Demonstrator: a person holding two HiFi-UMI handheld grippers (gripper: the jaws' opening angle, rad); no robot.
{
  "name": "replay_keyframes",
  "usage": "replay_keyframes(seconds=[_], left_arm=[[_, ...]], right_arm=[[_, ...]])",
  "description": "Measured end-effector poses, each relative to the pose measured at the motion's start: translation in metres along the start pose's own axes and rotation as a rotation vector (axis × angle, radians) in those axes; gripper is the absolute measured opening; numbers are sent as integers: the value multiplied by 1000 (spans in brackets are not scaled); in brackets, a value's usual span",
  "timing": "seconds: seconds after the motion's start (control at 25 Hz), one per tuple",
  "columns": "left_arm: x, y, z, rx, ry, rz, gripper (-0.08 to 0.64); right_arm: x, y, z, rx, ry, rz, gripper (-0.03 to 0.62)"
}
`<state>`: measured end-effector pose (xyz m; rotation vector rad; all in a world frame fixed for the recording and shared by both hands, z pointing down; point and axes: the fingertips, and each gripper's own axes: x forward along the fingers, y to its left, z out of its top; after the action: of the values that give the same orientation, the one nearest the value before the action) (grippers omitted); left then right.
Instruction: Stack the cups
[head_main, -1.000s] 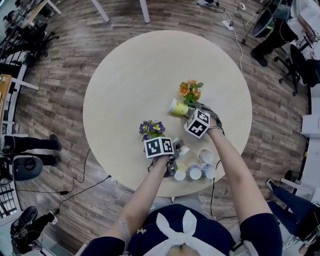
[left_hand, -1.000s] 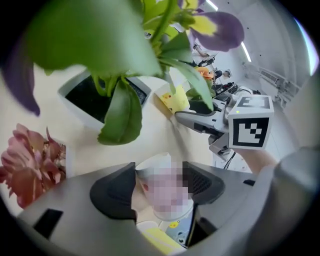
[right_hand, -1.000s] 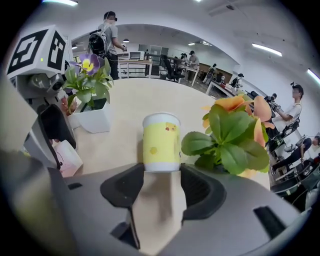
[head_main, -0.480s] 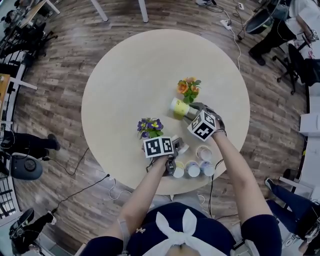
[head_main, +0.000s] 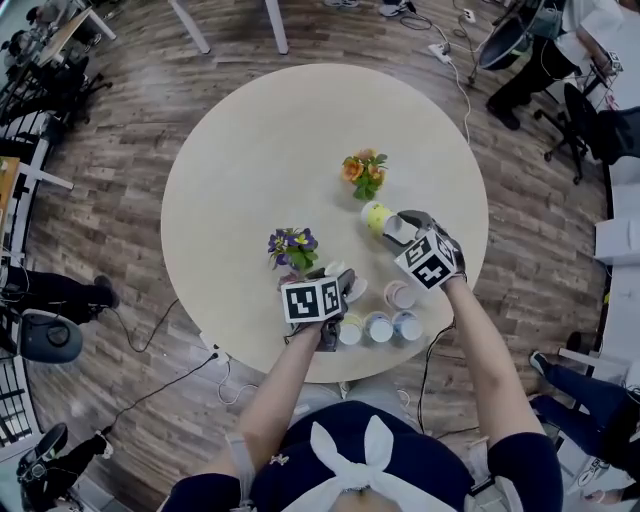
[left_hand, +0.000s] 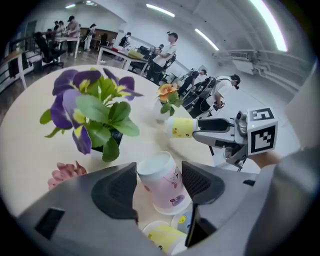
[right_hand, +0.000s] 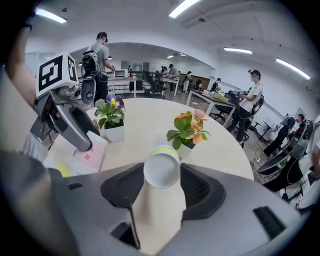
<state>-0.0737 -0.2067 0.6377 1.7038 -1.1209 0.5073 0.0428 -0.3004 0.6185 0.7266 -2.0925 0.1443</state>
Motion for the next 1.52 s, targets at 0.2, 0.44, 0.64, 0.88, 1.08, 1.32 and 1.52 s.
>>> replay_keyframes(seconds=[0.2, 0.44, 0.64, 0.88, 1.08, 1.32, 1.52], left_arm=[[-22, -9, 9, 145, -93, 33, 291], [-53, -22, 16, 298, -178, 95, 291], [-75, -31, 10, 352, -227, 117, 268], [-103, -29, 12, 370, -321, 152, 100], [-104, -25, -2, 357, -274, 121, 176], [-81, -13, -30, 379, -159, 101, 255], [-54, -9, -45, 431, -68, 103, 293]], right_arm=[[-41, 1, -4, 87, -68, -48, 235], [-87, 11, -9, 136, -114, -79, 235], [-116, 27, -18, 160, -107, -100, 235], [-145, 46, -18, 181, -123, -105, 235], [-159, 51, -27, 204, -140, -111, 235], [-162, 52, -33, 234, -157, -130, 234], [-166, 54, -35, 263, -162, -134, 233]])
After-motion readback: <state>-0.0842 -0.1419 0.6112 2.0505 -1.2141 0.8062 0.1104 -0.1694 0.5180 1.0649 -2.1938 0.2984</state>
